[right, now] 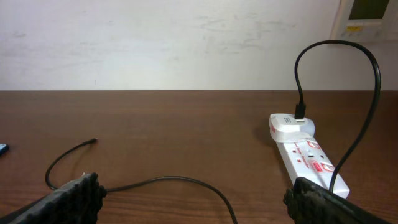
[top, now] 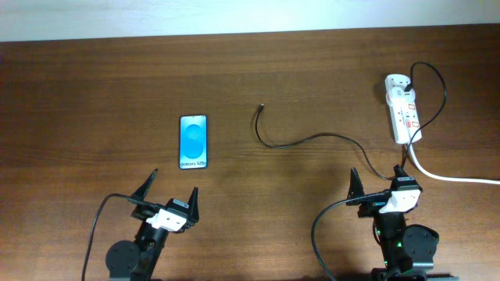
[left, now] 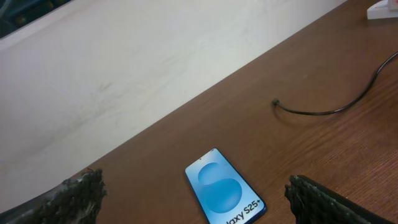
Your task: Plug charger to phone and switch on socket
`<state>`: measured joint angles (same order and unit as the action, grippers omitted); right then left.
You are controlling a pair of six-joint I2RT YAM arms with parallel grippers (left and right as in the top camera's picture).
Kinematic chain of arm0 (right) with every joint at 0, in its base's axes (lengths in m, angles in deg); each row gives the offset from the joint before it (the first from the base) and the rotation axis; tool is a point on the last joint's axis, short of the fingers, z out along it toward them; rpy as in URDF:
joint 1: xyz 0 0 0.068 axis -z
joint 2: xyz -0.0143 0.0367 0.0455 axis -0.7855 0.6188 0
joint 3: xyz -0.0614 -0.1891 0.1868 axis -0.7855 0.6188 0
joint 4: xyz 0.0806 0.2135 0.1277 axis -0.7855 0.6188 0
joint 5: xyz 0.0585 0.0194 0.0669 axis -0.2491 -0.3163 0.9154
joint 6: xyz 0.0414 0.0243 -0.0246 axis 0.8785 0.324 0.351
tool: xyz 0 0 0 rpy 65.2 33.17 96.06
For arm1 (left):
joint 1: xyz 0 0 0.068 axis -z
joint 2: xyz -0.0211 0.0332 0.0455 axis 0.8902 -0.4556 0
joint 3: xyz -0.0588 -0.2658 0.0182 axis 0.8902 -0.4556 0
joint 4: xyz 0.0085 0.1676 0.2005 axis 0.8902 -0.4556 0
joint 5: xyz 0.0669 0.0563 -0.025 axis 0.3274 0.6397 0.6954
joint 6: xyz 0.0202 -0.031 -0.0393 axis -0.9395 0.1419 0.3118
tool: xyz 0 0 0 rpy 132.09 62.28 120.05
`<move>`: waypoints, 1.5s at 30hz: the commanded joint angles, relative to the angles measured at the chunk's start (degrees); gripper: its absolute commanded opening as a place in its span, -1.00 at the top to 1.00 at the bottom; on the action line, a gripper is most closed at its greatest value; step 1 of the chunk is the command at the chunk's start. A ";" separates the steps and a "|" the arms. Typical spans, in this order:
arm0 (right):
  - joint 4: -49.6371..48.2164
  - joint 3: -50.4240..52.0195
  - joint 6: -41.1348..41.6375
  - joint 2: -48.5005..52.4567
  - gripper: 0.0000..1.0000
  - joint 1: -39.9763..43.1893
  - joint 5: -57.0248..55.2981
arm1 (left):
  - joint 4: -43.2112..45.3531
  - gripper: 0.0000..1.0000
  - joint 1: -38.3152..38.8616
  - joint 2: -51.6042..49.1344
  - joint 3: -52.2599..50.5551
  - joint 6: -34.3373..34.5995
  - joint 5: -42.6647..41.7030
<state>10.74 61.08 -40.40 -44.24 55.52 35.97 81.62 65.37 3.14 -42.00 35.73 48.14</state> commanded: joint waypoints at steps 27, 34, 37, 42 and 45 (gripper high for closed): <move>0.44 0.28 0.28 -0.44 -0.97 -0.26 -0.28 | 4.22 -0.98 -0.31 0.46 -0.04 3.82 -1.09; 0.44 0.28 0.28 -0.44 -0.97 -0.26 -0.28 | 4.48 -0.98 -0.31 -0.63 1.25 3.82 -1.31; 0.44 0.28 0.26 -0.44 -0.97 -0.26 -0.28 | 4.48 -0.98 -0.31 -2.69 2.64 3.82 -1.33; 0.42 0.28 0.28 -0.44 -0.97 -0.26 -0.28 | 4.46 -0.98 -0.31 -8.15 6.84 3.80 -1.70; 0.42 0.28 0.28 -0.44 -0.97 -0.26 -0.28 | 4.39 -0.98 -0.31 -13.51 10.64 3.82 -1.73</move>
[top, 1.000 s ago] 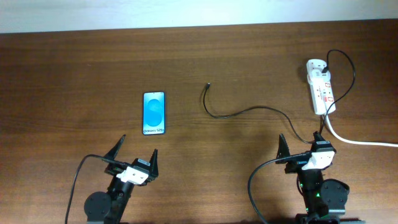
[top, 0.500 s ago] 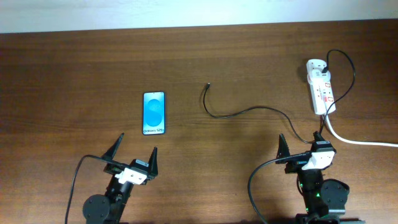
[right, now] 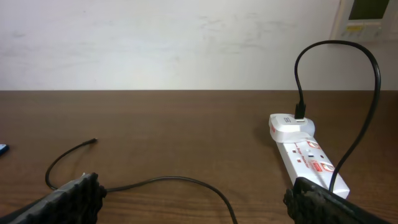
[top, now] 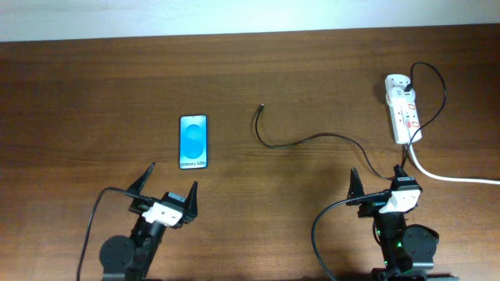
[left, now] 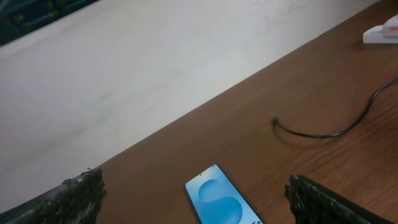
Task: Plug charger to phone and switch on socket
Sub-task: 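Move the left gripper over the blue phone and lower onto it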
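A phone point(top: 194, 142) with a blue screen lies face up on the brown table, also seen in the left wrist view point(left: 221, 202). The black charger cable point(top: 312, 140) runs from its free plug tip point(top: 260, 107) across to the white power strip point(top: 402, 109) at the far right. My left gripper point(top: 170, 183) stands open just in front of the phone, nothing between its fingers. My right gripper point(top: 378, 178) stands open near the front edge, the cable point(right: 186, 182) and the power strip point(right: 308, 155) ahead of it.
A white mains lead point(top: 453, 178) leaves the power strip toward the right edge. A pale wall point(right: 186, 43) backs the table's far edge point(top: 234, 35).
My left gripper has shifted slightly forward and turned a little, so the phone sits lower in its wrist view. The right arm, the phone and the cable have not moved.
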`<state>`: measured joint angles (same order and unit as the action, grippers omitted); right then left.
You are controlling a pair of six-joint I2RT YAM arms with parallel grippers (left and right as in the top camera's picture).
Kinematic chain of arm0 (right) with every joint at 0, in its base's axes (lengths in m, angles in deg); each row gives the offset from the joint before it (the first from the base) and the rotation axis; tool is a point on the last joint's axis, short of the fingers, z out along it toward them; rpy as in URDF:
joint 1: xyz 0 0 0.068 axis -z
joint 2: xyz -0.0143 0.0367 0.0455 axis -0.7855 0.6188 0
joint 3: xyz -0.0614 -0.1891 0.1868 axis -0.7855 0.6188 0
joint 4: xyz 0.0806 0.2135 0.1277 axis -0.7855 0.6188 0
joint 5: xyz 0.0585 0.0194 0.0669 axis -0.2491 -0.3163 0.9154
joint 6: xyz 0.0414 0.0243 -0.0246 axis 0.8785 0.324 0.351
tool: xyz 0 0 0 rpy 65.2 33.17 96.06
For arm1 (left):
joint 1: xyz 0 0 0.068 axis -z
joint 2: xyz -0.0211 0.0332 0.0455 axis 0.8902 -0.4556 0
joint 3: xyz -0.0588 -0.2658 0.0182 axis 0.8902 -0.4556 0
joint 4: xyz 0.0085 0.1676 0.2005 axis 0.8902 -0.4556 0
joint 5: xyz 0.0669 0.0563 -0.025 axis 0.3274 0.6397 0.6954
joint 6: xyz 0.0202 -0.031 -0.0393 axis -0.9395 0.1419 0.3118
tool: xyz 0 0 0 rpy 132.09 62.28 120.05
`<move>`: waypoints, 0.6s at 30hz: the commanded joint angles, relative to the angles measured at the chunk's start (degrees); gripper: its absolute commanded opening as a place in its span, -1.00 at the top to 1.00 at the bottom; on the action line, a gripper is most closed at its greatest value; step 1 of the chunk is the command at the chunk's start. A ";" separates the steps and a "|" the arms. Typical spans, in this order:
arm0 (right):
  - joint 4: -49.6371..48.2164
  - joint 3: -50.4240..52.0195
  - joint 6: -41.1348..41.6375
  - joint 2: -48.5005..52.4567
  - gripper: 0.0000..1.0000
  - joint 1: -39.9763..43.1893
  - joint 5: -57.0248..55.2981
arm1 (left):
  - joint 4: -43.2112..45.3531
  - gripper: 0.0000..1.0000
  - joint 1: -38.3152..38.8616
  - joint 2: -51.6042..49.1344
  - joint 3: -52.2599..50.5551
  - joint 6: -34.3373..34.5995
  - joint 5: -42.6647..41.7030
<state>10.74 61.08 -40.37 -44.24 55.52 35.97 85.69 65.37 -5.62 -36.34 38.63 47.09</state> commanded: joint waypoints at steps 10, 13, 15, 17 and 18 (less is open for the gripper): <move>0.42 0.28 0.26 -0.44 -0.97 -0.26 -0.28 | -10.23 -0.98 -0.31 -37.07 30.12 0.90 -3.04; 0.42 0.28 0.26 -0.44 -0.97 -0.26 -0.28 | -16.44 -0.98 -0.31 -46.47 39.08 0.90 -4.11; 0.42 0.28 0.26 -0.44 -0.97 -0.26 -0.28 | -24.00 -0.98 -0.28 -54.73 48.17 0.90 -4.09; 0.44 0.28 0.26 -0.44 -0.97 -0.26 -0.28 | -29.22 -0.98 -0.28 -60.28 54.58 0.85 -4.02; 0.42 0.28 0.26 -0.44 -0.97 -0.26 -0.28 | -33.46 -0.98 -0.28 -64.70 59.80 0.85 -3.82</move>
<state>10.78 61.08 -40.40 -44.24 55.52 35.97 58.61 65.37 -61.22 11.85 38.85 44.10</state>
